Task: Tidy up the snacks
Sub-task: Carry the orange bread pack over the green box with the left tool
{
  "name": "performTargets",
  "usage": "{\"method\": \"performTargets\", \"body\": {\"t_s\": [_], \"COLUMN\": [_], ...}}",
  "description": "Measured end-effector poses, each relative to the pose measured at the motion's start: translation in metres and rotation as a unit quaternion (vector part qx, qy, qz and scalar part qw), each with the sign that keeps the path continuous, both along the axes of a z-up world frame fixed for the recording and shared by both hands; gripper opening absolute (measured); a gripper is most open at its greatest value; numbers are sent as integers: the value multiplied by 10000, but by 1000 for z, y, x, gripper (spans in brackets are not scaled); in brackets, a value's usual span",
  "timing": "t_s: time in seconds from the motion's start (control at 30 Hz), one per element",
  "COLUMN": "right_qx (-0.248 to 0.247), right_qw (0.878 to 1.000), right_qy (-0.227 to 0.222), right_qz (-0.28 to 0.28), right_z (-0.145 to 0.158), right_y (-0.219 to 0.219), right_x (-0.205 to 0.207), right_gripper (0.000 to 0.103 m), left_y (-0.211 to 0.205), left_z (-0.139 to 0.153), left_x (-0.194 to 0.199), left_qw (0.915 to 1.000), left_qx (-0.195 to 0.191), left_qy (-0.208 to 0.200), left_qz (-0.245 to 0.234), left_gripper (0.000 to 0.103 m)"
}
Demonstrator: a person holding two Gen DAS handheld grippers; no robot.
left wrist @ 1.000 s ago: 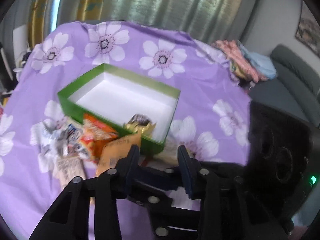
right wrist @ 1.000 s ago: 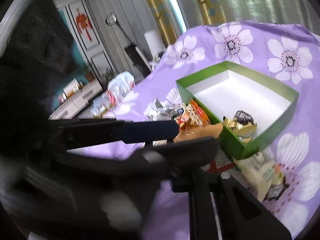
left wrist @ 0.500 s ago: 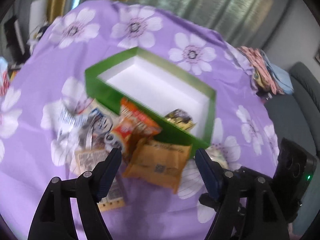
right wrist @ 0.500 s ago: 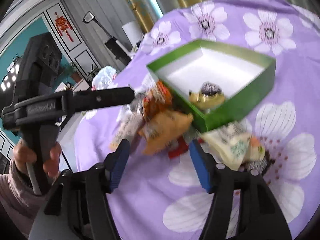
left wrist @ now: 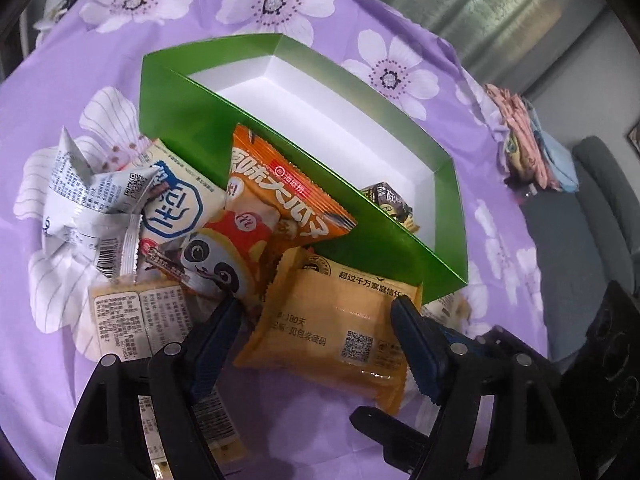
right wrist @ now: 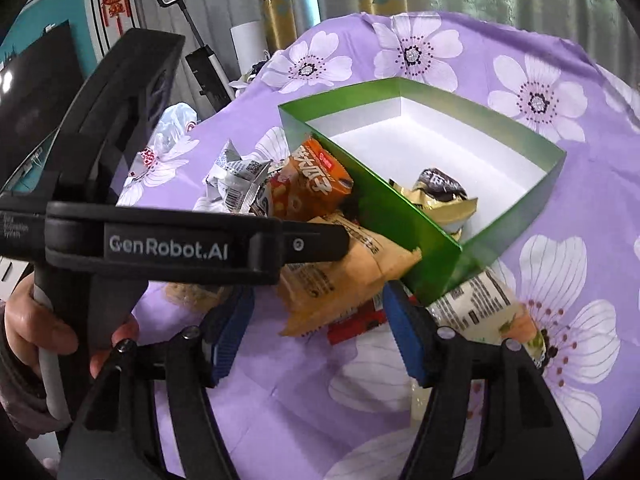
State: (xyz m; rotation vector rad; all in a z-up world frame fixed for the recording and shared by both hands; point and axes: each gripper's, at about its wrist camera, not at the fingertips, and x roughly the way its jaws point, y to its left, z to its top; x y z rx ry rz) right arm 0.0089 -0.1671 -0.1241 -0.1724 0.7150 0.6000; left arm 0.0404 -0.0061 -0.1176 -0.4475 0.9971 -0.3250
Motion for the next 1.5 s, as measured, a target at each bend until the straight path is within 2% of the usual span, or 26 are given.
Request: {"method": "performTargets", "body": {"t_s": [0.03, 0.17, 0.2, 0.4, 0.53, 0.77, 1.0, 1.17, 1.5], "right_qx": [-18, 20, 54, 186, 322, 437, 609, 681, 721], "right_qw": [10000, 9994, 9991, 9979, 9974, 9976, 9970, 9957, 9951], "right_qy": [43, 337, 419, 608, 615, 417, -82, -420, -645], "right_qz": [13, -54, -47, 123, 184, 343, 476, 476, 224], "right_z": [0, -7, -9, -16, -11, 6, 43, 66, 82], "right_y": [-1, -8, -10, -8, -8, -6, -5, -8, -22], "right_x": [2, 11, 13, 13, 8, -13, -28, -26, 8], "right_gripper": [65, 52, 52, 38, 30, 30, 30, 30, 30], "left_y": [1, 0, -1, 1, 1, 3, 2, -4, -26], "left_z": [-1, -7, -8, -3, 2, 26, 73, 95, 107], "left_x": [0, 2, 2, -4, -11, -32, -42, -30, 7], "left_qw": [10000, 9989, 9986, 9990, 9993, 9996, 9964, 9934, 9896], "left_qx": [-71, -356, -387, -395, -339, -162, 76, 191, 450], "left_qy": [44, 200, 221, 152, 90, -251, -847, -1131, -1328], "left_qz": [-25, -237, -276, -168, -121, -22, 3, -85, -326], "left_gripper": [77, 73, 72, 61, 59, 59, 59, 59, 59]}}
